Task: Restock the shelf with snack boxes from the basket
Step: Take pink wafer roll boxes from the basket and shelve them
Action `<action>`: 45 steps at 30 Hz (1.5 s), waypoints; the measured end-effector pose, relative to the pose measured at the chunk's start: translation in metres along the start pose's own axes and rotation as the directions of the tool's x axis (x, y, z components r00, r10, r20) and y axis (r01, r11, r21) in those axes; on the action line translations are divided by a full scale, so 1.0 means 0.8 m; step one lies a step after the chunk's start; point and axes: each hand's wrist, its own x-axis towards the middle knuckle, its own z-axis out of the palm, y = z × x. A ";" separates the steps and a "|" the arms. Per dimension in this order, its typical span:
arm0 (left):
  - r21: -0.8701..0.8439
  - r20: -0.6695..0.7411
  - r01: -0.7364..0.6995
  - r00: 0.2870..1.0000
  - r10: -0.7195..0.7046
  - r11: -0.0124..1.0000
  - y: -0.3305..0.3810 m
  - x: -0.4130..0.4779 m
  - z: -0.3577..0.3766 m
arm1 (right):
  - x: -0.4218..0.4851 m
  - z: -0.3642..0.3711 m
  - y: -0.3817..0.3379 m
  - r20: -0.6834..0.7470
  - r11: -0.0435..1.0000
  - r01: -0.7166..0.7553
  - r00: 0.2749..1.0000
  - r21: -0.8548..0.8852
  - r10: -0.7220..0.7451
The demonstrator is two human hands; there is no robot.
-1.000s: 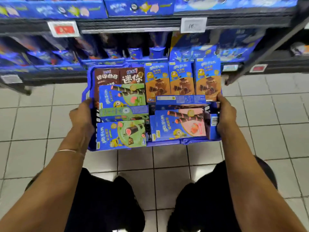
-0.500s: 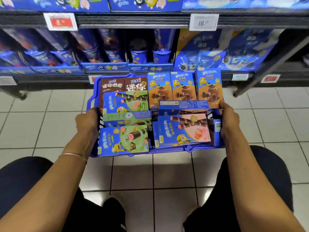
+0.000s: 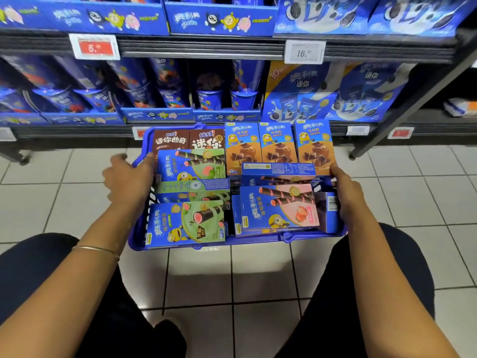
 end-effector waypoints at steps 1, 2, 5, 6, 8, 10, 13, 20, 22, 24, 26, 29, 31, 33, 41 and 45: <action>0.076 -0.041 -0.141 0.989 0.144 0.987 0.008 -0.008 0.001 | -0.001 0.000 0.000 -0.010 0.999 0.022 1.000 -0.046 -0.022; 0.116 -0.064 -0.283 0.955 0.291 0.952 0.016 -0.018 0.002 | -0.001 0.000 0.001 -0.019 0.995 0.036 0.999 -0.094 -0.038; -0.020 -0.007 -0.575 0.818 0.575 0.818 0.032 -0.044 0.012 | -0.004 0.000 -0.001 -0.066 0.969 0.065 0.994 -0.237 -0.083; -0.089 0.027 -0.603 0.794 0.607 0.793 0.035 -0.052 0.017 | -0.006 0.001 -0.003 -0.125 0.941 0.095 0.982 -0.325 -0.142; -0.163 0.081 -0.620 0.767 0.637 0.767 0.041 -0.062 0.025 | -0.016 0.002 -0.013 -0.232 0.846 0.251 0.890 -0.470 -0.393; -0.203 0.104 -0.621 0.755 0.647 0.757 0.045 -0.067 0.035 | -0.033 0.009 -0.028 -0.134 0.691 0.561 0.724 -0.456 -0.677; -0.236 0.125 -0.578 0.779 0.614 0.781 0.050 -0.069 0.045 | -0.056 0.031 -0.048 0.275 0.474 0.786 0.595 -0.397 -0.755; -0.324 0.161 -0.530 0.786 0.598 0.784 0.052 -0.081 0.048 | -0.079 0.063 -0.054 0.600 0.304 0.837 0.541 -0.455 -0.589; -0.362 0.203 -0.479 0.797 0.569 0.800 0.056 -0.084 0.049 | -0.081 0.061 -0.057 0.617 0.322 0.837 0.545 -0.442 -0.568; -0.402 0.236 -0.445 0.795 0.560 0.800 0.059 -0.088 0.049 | -0.082 0.058 -0.058 0.638 0.346 0.844 0.536 -0.409 -0.553; -0.401 0.242 -0.453 0.786 0.569 0.796 0.058 -0.091 0.049 | -0.085 0.056 -0.057 0.652 0.360 0.857 0.514 -0.368 -0.558; -0.409 0.272 -0.416 0.794 0.543 0.812 0.058 -0.089 0.049 | -0.085 0.051 -0.056 0.661 0.349 0.865 0.501 -0.361 -0.558; -0.432 0.296 -0.378 0.798 0.525 0.819 0.058 -0.090 0.049 | -0.085 0.045 -0.059 0.650 0.376 0.867 0.494 -0.326 -0.577; -0.473 0.306 -0.343 0.800 0.516 0.812 0.062 -0.092 0.050 | -0.086 0.039 -0.067 0.625 0.458 0.868 0.468 -0.192 -0.625; -0.659 0.613 0.092 0.640 0.463 0.746 0.084 -0.110 0.055 | -0.120 0.077 -0.103 0.315 0.736 0.557 0.670 0.385 -0.672; -0.724 0.623 0.120 0.536 0.569 0.679 0.081 -0.115 0.058 | -0.137 0.117 -0.093 0.418 0.855 0.331 0.764 0.400 -0.492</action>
